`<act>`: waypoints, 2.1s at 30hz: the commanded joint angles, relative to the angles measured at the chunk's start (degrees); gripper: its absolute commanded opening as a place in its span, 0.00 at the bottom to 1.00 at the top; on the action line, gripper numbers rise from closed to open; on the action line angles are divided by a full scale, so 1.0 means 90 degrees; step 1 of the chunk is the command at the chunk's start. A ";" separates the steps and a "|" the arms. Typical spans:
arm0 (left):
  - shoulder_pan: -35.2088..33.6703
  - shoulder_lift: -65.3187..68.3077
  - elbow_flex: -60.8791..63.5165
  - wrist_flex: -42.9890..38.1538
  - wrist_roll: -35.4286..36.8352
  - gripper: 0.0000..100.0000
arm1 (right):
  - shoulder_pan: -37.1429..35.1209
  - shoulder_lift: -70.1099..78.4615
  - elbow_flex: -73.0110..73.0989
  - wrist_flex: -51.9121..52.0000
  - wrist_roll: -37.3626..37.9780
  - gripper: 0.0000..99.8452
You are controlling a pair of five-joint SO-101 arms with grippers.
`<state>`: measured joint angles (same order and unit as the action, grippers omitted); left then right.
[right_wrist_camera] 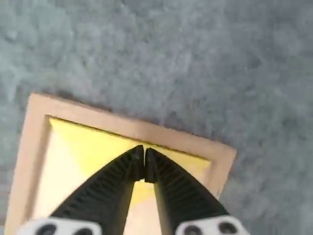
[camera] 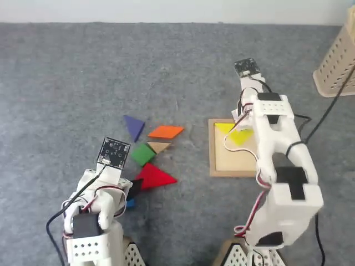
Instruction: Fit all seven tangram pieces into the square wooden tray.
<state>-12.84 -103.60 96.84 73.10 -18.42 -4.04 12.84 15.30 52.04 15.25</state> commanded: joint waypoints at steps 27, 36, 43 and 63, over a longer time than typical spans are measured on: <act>0.0010 -0.0088 -0.0034 0.0000 -0.0010 0.35 | -0.2486 -0.1421 0.2061 0.0210 -0.1114 0.18; 0.0010 -0.0088 -0.0034 0.0000 -0.0010 0.35 | -0.2359 -0.1001 0.1895 0.0093 -0.1250 0.07; 0.0010 -0.0088 -0.0034 0.0000 -0.0010 0.35 | -0.3101 -0.1050 0.1875 -0.0093 -0.1465 0.01; 0.0010 -0.0088 -0.0034 0.0000 -0.0010 0.35 | -0.3072 -0.1060 0.1114 0.0200 -0.2286 0.17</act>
<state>-12.84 -103.60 96.84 73.10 -18.42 -32.53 4.13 28.84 53.19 -4.62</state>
